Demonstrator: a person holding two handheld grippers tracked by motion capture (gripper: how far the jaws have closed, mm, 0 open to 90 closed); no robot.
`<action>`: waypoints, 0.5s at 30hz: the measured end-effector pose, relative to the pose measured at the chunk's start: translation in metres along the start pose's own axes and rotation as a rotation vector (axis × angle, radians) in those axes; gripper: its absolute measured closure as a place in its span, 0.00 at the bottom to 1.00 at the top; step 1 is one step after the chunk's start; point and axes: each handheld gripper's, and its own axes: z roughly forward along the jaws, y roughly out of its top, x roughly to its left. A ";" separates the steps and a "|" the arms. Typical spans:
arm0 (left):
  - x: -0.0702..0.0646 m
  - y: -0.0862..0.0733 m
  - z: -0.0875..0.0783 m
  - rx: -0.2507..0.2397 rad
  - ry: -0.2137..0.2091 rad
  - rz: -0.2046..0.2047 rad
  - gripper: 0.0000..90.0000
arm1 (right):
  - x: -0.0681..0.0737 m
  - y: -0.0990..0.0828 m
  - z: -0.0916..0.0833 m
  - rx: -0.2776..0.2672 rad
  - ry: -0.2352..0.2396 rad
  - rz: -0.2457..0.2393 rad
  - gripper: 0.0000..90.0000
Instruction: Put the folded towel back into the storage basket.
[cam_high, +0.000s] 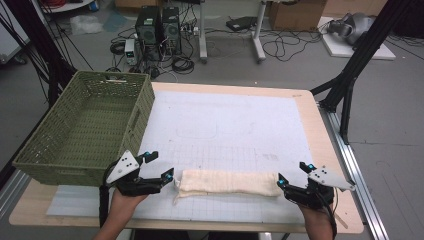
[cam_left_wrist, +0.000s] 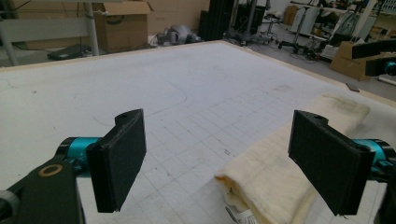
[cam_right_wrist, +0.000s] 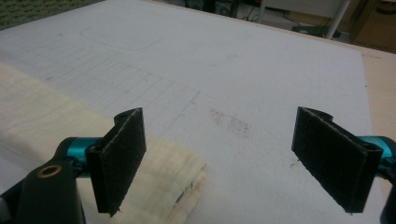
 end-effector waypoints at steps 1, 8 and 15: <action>0.000 0.000 0.000 0.002 -0.001 0.003 0.22 | 0.000 0.000 0.000 0.000 -0.001 -0.001 0.18; 0.000 0.000 0.000 0.008 0.001 0.001 0.22 | 0.001 0.000 0.002 0.006 0.013 0.001 0.18; -0.002 0.004 0.001 0.012 -0.006 0.007 0.22 | 0.002 -0.001 0.003 0.017 0.009 0.005 0.18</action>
